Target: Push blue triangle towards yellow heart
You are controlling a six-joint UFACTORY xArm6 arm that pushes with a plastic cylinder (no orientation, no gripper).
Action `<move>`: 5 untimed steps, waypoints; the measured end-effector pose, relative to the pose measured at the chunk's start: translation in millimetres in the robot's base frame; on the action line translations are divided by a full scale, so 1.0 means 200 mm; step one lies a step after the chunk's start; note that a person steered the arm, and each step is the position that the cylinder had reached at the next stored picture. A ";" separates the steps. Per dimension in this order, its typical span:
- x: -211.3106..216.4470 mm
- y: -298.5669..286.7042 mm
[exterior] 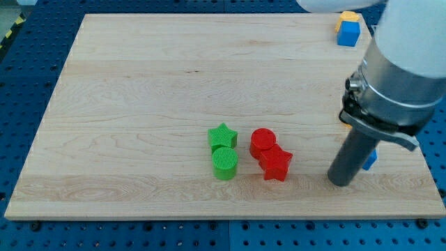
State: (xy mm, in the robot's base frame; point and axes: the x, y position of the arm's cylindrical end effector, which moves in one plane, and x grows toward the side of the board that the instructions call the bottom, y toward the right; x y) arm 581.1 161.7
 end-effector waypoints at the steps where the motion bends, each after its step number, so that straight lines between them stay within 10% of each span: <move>1: 0.00 0.06; 5: -0.15 0.15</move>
State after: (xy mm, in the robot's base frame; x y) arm 550.7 192.7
